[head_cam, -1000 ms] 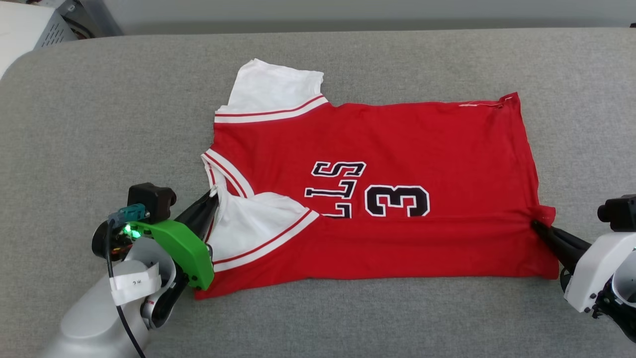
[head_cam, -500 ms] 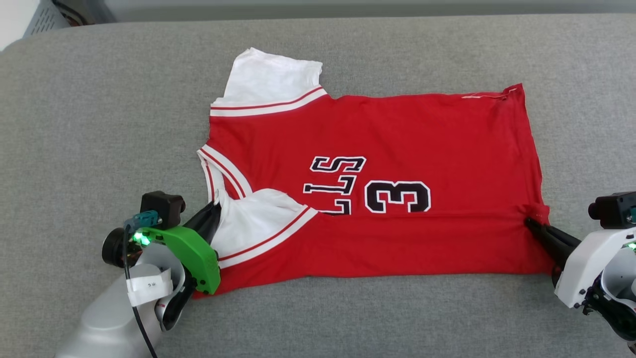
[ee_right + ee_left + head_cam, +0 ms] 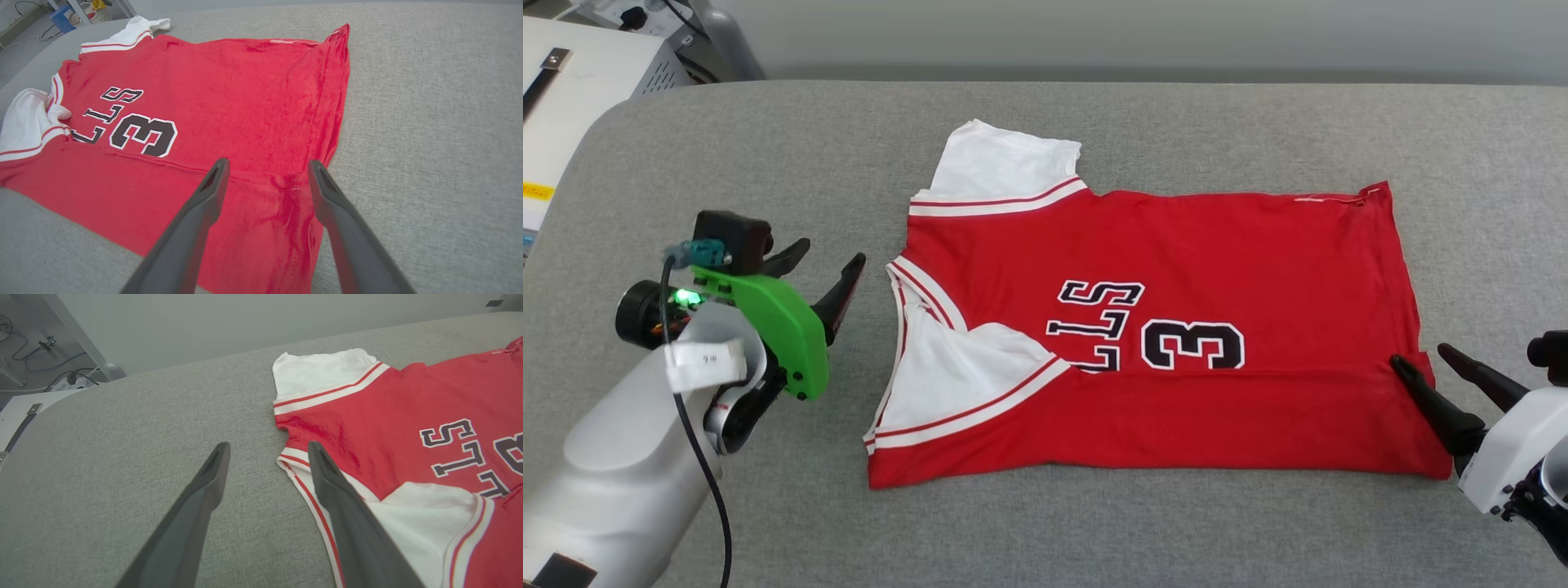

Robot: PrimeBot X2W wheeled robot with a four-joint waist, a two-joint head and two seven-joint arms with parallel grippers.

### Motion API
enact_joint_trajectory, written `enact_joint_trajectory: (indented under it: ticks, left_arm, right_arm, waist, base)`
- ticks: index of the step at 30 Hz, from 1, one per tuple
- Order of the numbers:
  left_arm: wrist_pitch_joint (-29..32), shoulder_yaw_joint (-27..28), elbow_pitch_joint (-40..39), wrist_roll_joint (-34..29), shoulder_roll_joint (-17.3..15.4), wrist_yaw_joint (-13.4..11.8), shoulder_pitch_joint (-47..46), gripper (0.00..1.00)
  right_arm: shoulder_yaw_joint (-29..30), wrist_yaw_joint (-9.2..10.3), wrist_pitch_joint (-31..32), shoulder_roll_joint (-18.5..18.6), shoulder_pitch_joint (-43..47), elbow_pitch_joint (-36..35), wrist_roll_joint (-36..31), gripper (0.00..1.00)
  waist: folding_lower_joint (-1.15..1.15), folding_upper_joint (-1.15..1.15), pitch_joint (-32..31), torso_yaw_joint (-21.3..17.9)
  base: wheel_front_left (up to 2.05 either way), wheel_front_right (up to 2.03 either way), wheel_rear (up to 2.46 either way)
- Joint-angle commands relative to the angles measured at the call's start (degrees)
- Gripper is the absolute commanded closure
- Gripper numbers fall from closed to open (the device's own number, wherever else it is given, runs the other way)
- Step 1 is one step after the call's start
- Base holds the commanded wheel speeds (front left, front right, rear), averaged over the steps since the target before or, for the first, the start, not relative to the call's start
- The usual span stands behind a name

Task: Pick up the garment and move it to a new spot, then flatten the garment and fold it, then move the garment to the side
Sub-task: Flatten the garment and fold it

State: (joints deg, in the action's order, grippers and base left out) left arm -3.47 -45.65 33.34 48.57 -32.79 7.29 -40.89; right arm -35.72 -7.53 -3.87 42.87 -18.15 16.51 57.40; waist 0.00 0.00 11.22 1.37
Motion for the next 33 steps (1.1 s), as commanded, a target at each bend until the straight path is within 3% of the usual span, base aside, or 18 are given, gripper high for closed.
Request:
enact_joint_trajectory:
  ticks: [1,9,16,22,33]
  left_arm:
    - [4.8,-0.5,-1.5,2.3,-0.6,0.1,-1.4,0.0]
    - [32.1,-4.6,-9.6,13.1,-3.7,0.2,-3.8,0.0]
    - [45.0,-8.8,-11.8,16.5,-4.8,0.2,-3.4,0.0]
    - [47.5,-11.2,-10.2,17.1,-4.5,0.2,-0.6,0.0]
    - [42.5,-14.0,-2.8,16.0,-1.7,0.1,5.9,0.0]
  right_arm:
    - [0.6,0.04,-0.1,0.1,1.0,-0.5,-0.8,0.0]
    - [2.9,0.04,1.5,-0.6,2.2,-1.6,-2.1,0.0]
    - [4.3,0.04,3.5,-1.6,3.1,-2.6,-2.9,0.0]
    - [5.3,0.04,4.7,-2.7,3.1,-3.3,-3.5,0.0]
    - [5.9,0.04,6.2,-4.3,2.2,-3.8,-4.7,0.0]
  waist:
    - [0.0,0.0,-0.4,0.5]
    - [0.0,0.0,-0.8,0.5]
    - [0.0,0.0,-0.8,-0.2]
    - [0.0,0.0,0.1,-1.5]
    - [0.0,0.0,1.2,-3.1]
  base:
    - [0.0,0.0,0.0]
    - [0.0,0.0,0.0]
    - [0.0,0.0,0.0]
    - [0.0,0.0,0.0]
    - [0.0,0.0,0.0]
